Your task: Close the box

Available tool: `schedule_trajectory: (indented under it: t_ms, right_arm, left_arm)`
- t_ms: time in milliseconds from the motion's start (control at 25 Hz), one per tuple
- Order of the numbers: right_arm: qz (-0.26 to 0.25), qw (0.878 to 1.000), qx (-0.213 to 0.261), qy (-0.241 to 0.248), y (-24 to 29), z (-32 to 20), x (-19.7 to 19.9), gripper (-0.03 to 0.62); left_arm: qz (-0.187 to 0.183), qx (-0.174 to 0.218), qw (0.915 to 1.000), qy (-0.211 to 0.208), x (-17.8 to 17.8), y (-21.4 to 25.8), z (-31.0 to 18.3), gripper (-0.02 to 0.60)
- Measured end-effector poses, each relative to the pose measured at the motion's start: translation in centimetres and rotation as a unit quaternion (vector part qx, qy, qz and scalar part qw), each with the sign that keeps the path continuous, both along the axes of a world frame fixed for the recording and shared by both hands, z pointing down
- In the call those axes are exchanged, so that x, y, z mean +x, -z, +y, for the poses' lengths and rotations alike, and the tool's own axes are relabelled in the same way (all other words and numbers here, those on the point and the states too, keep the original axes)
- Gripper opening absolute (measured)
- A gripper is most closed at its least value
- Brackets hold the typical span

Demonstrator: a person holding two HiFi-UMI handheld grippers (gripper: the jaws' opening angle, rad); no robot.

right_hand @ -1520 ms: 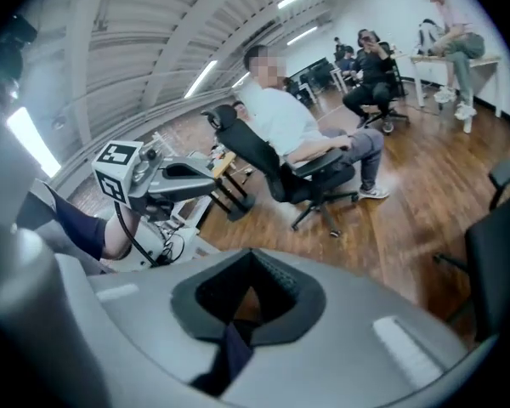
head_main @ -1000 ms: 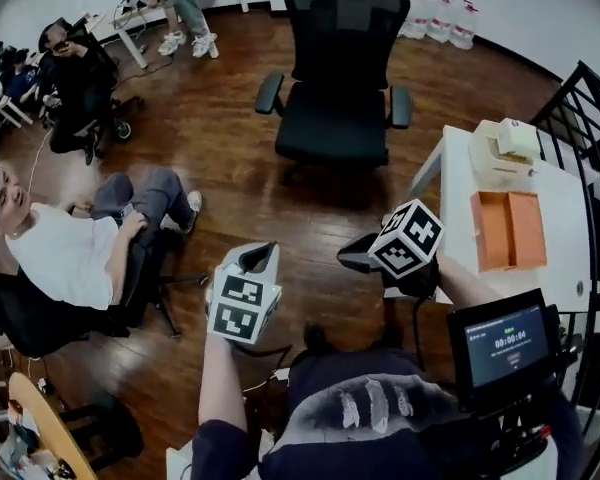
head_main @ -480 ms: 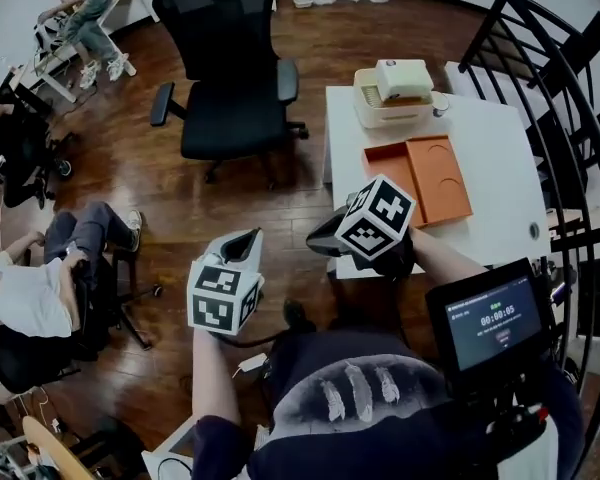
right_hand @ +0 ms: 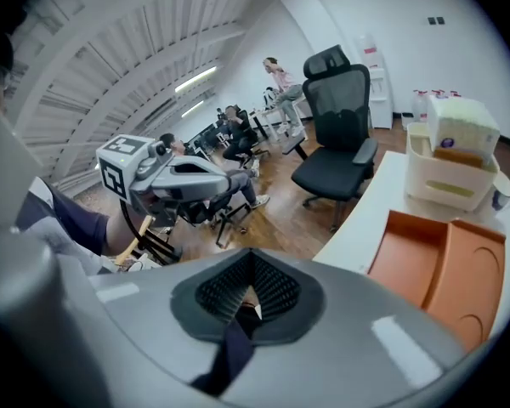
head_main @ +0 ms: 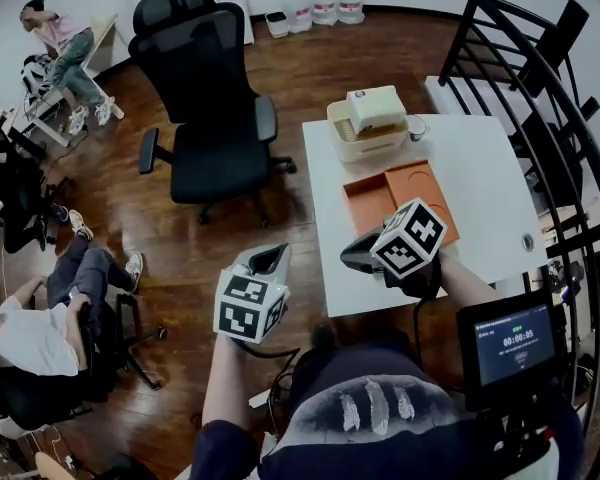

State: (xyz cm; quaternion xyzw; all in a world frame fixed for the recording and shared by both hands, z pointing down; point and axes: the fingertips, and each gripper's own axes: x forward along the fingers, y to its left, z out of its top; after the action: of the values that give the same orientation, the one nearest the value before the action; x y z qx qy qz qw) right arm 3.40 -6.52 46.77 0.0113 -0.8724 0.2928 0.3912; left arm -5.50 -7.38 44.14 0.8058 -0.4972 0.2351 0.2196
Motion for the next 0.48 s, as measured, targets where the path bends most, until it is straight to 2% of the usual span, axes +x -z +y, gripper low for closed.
schedule_trajectory:
  t_ms: [200, 360, 480]
  right_arm:
    - [-0.023, 0.999, 0.014, 0.028, 2.3, -4.1, 3.6, 0.005]
    - [-0.03, 0.996, 0.015, 0.079, 2.3, -6.2, 7.5, 0.005]
    - [-0.025, 0.993, 0.015, 0.11, 1.6, -7.9, 10.9, 0.005]
  left_arm:
    - [-0.044, 0.009, 0.9989, 0.011, 4.0, 3.4, -3.7, 0.015]
    - [-0.078, -0.003, 0.9953, 0.057, 7.0, 3.5, -5.8, 0.015]
    - [-0.071, -0.01, 0.9918, 0.106, 8.8, 2.6, -6.6, 0.015]
